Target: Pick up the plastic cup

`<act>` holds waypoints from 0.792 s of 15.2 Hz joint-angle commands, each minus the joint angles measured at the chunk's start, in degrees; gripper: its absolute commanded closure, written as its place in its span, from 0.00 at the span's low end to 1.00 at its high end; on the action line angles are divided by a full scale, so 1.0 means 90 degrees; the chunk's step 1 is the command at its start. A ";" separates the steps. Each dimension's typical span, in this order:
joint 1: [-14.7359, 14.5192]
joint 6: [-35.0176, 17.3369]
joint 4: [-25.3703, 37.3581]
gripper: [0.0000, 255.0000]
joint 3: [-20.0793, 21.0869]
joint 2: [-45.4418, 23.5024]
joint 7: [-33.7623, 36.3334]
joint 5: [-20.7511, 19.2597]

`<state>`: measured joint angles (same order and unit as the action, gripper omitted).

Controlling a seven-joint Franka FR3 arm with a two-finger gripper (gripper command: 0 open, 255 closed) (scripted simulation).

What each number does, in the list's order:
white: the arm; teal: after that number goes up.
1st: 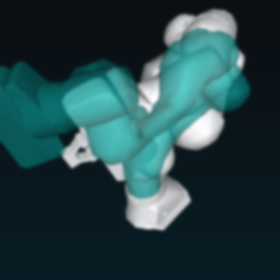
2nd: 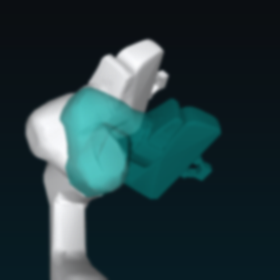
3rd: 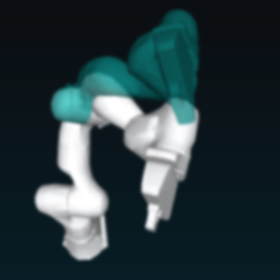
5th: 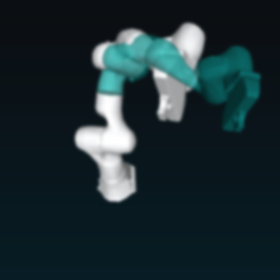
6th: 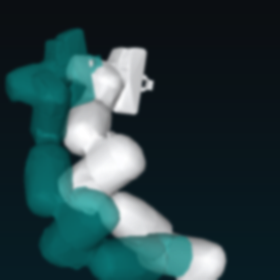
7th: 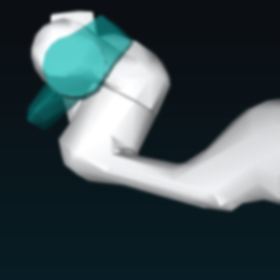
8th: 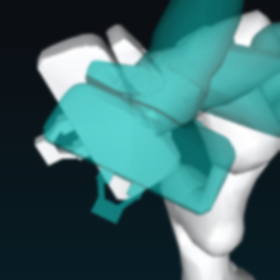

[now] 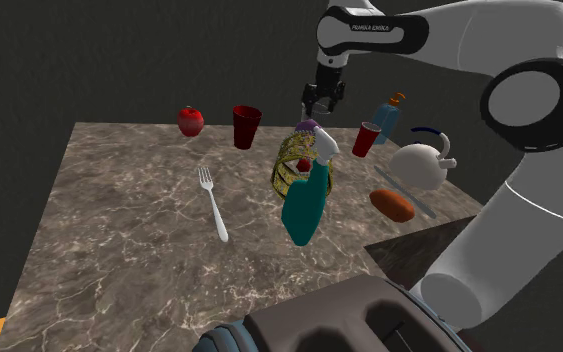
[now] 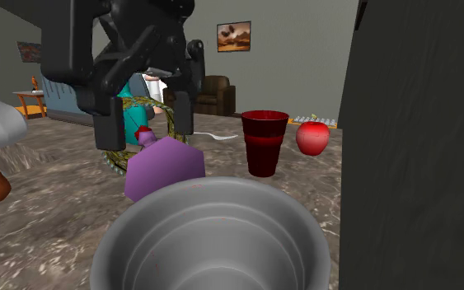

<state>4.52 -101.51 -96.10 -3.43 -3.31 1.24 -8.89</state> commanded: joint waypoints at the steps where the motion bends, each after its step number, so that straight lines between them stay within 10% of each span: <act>1: 0.0032 0.0141 0.0720 0.00 -0.0028 -0.0579 -0.0087 -0.0002; 7: 0.0164 0.0861 0.3382 0.00 -0.0100 -0.2515 -0.0382 0.0033; 12: 0.0165 0.0488 0.2948 0.00 -0.0098 -0.2457 -0.0325 0.0021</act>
<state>6.00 -96.55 -69.15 -4.31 -25.29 -1.78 -8.69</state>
